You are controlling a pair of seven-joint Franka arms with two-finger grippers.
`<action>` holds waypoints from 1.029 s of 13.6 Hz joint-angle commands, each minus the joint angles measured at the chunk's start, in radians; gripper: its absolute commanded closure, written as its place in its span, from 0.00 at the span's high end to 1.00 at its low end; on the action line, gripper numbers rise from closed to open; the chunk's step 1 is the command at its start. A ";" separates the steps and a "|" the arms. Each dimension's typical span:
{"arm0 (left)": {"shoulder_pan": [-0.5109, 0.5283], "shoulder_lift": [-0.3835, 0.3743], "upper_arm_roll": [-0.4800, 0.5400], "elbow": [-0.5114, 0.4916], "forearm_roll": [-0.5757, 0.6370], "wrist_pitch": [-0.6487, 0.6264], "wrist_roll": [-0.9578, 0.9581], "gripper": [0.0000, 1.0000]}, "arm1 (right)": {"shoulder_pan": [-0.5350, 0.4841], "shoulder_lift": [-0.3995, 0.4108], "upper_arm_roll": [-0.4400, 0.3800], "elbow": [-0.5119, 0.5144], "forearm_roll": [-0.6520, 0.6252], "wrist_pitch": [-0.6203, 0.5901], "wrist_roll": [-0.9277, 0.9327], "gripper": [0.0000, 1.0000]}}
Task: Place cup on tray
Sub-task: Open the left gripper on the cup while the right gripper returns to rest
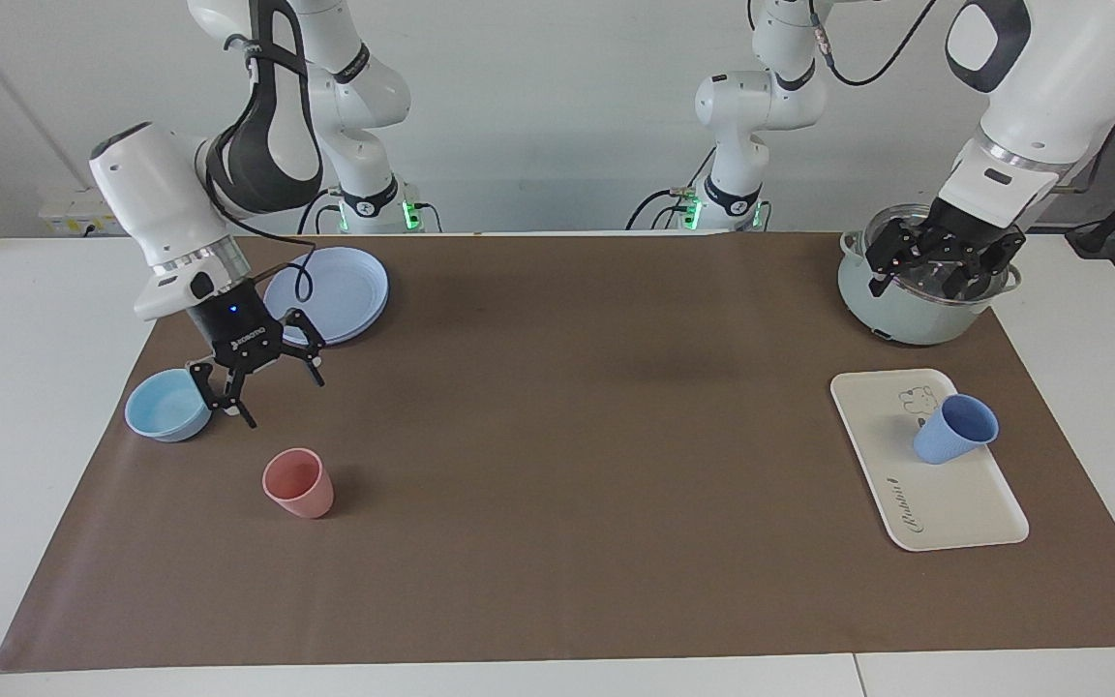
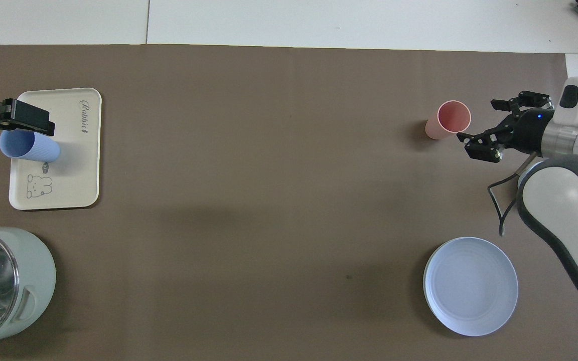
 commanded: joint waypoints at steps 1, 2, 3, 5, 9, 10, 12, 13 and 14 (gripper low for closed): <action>0.016 -0.028 -0.021 -0.060 -0.010 0.035 -0.017 1.00 | -0.003 -0.058 0.005 0.016 -0.231 -0.120 0.293 1.00; 0.010 -0.032 -0.021 -0.071 0.024 0.032 -0.017 1.00 | -0.001 -0.069 0.005 0.040 -0.312 -0.190 0.418 1.00; 0.002 -0.048 -0.024 -0.092 0.071 0.022 -0.017 1.00 | -0.003 -0.069 0.007 0.091 -0.384 -0.287 0.525 1.00; -0.027 -0.065 -0.024 -0.125 0.136 0.011 -0.018 1.00 | -0.003 -0.066 0.013 0.189 -0.445 -0.466 0.687 1.00; -0.027 -0.084 -0.024 -0.125 0.136 -0.018 -0.055 1.00 | -0.036 -0.066 -0.004 0.378 -0.425 -0.784 0.945 1.00; -0.027 -0.084 -0.024 -0.116 0.130 -0.015 -0.052 1.00 | -0.052 -0.063 -0.004 0.411 -0.420 -0.835 0.982 1.00; -0.024 -0.094 -0.023 -0.113 0.124 -0.012 -0.049 1.00 | -0.064 -0.055 -0.006 0.450 -0.419 -0.903 1.007 1.00; -0.018 -0.099 -0.023 -0.113 0.122 -0.014 -0.046 1.00 | -0.067 -0.063 -0.006 0.436 -0.420 -0.901 1.013 1.00; -0.016 -0.102 -0.023 -0.114 0.122 -0.015 -0.046 1.00 | -0.075 -0.067 -0.004 0.423 -0.420 -0.897 1.004 1.00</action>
